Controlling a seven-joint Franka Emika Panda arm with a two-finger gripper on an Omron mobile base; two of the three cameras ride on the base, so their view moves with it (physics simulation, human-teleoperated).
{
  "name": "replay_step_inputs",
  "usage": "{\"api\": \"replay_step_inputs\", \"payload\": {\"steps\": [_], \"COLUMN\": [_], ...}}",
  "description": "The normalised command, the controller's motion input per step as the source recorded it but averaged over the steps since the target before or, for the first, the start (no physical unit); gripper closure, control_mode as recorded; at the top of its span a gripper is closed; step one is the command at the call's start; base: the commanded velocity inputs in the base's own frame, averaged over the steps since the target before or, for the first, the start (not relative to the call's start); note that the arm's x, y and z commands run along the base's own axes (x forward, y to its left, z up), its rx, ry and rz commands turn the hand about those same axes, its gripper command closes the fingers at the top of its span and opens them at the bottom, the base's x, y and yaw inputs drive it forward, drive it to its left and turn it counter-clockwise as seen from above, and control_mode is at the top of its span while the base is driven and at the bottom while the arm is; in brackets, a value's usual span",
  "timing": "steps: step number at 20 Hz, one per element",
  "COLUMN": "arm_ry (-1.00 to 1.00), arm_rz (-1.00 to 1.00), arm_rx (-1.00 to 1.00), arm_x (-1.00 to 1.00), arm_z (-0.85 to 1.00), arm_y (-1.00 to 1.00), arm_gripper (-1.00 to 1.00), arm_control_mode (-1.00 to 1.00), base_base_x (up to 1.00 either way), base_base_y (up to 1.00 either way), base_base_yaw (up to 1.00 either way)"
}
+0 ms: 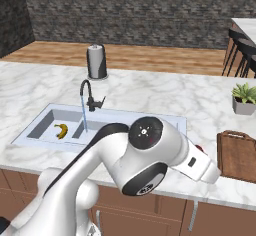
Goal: Pick the banana, mango from the sink and place them on the cutting board to airdry. Then turn off the sink faucet.
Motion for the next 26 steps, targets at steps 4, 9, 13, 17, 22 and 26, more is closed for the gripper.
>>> {"api": "replay_step_inputs", "payload": {"steps": [4, 9, 13, 17, 22, 26], "arm_ry": [0.00, 0.00, 0.00, 0.01, 0.05, 0.06], "arm_rz": [0.04, 0.05, 0.04, 0.03, 0.03, 0.03], "arm_rx": [0.00, 0.00, 0.00, 0.00, 0.00, 0.00], "arm_x": [0.21, 0.09, 0.18, 0.23, 0.31, 0.35], "arm_z": [-0.09, 0.00, 0.00, 0.00, -0.01, -0.12], "arm_y": [-0.04, -0.16, -0.17, -0.23, -0.23, -0.23], "arm_gripper": [1.00, 1.00, 1.00, 1.00, 1.00, 1.00], "arm_control_mode": [-1.00, -1.00, -1.00, -1.00, -1.00, -1.00], "base_base_x": [0.00, 0.00, 0.00, 0.00, 0.00, 0.00], "base_base_y": [0.00, 0.00, 0.00, 0.00, 0.00, 0.00], "base_base_yaw": [0.00, 0.00, 0.00, 0.00, 0.00, 0.00]}}
